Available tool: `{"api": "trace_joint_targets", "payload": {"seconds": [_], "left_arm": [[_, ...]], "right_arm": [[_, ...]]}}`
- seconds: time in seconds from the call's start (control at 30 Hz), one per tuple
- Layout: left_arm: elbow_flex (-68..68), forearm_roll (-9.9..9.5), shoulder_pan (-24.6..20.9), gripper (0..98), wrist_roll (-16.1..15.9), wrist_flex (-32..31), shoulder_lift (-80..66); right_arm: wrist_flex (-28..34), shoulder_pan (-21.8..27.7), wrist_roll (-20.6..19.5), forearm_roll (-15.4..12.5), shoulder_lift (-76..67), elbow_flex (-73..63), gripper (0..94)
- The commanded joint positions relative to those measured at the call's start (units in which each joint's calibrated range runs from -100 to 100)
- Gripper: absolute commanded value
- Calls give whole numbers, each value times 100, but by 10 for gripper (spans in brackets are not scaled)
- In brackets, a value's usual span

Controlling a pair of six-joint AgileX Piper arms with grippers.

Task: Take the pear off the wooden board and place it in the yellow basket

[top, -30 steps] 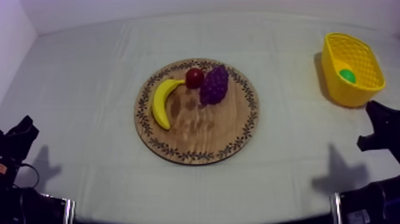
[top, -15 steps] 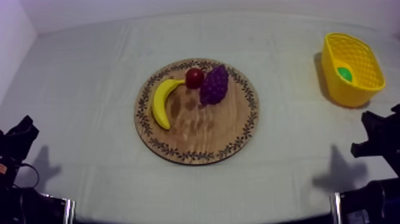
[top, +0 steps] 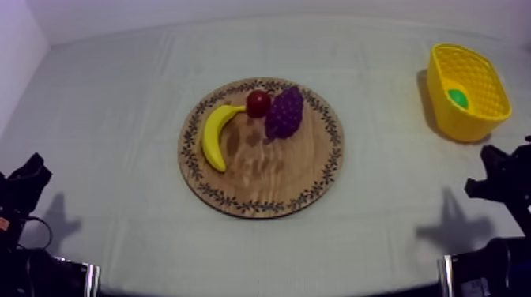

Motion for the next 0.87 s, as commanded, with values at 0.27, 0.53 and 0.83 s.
{"api": "trace_joint_targets", "payload": {"seconds": [0.27, 0.53, 0.83], "left_arm": [[2, 0, -2, 1, 1, 5, 2], [2, 0, -2, 1, 0, 5, 2], [2, 0, -2, 1, 0, 5, 2]], "right_arm": [[-22, 1, 65, -6, -3, 18, 4], [-24, -4, 67, -6, -3, 19, 4], [-24, -4, 71, -6, -3, 19, 4]]}}
